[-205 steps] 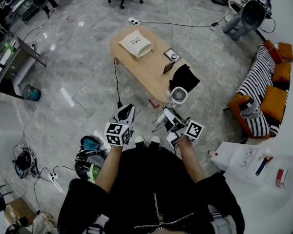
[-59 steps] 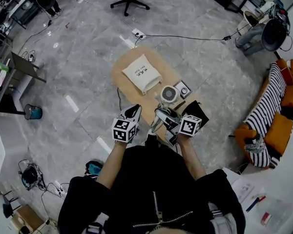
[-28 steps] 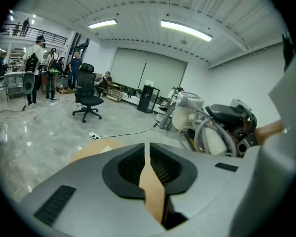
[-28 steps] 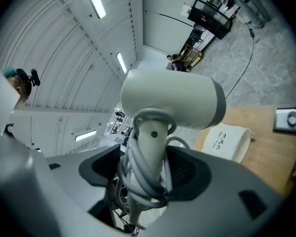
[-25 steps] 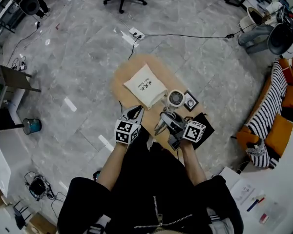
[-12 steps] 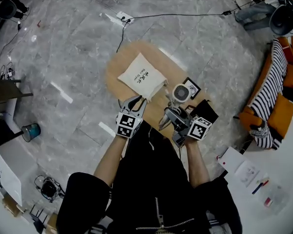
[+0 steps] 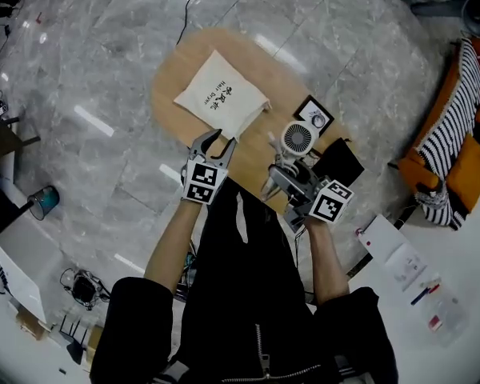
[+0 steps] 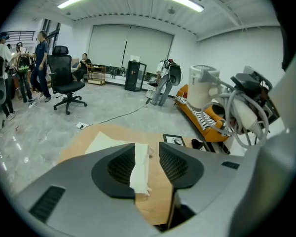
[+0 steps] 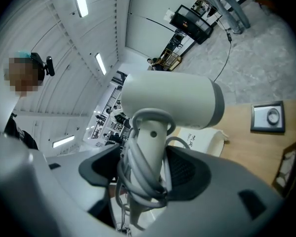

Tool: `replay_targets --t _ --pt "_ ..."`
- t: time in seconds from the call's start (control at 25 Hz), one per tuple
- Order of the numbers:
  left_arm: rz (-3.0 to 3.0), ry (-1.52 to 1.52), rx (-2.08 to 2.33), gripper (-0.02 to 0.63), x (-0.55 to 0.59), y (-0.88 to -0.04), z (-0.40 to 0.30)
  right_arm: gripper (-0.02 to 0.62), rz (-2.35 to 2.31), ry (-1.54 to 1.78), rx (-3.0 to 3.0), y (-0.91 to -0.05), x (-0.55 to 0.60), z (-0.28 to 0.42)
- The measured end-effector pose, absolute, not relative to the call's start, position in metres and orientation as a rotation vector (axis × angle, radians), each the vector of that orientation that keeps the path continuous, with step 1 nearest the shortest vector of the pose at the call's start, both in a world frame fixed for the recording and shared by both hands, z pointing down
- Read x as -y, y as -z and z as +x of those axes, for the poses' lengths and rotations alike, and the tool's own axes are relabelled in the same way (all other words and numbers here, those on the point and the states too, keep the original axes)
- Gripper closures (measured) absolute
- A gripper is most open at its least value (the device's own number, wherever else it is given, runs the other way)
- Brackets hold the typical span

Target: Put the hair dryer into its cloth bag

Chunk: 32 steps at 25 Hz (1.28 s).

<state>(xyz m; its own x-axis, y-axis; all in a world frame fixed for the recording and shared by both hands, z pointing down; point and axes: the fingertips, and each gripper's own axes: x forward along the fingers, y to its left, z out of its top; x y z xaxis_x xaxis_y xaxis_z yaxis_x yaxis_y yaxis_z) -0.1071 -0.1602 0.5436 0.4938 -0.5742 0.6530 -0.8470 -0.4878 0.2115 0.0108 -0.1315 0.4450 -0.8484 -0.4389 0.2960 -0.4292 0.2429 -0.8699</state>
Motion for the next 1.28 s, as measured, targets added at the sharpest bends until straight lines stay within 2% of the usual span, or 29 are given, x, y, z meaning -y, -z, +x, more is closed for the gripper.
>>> replay_targets --t 0.52,0.68,0.88,1.28 --pt "2.202 -0.921 1.030 0.423 0.169 -0.667 -0.065 0.302 -0.914 1.821 -2.402 -0.515 0.124 0.026" --pt "2.199 -1.035 1.001 0.399 0.170 -0.707 -0.061 0.302 -0.927 1.849 -2.389 -0.537 0.119 0.025" --pt "2.189 -1.115 0.975 0.399 0.165 -0.743 -0.066 0.302 -0.936 1.904 -2.369 -0.566 0.109 0.018" --pt "2.316 -1.115 0.917 0.499 0.169 -0.759 -0.067 0.302 -0.977 1.937 -2.414 -0.634 0.107 0.012"
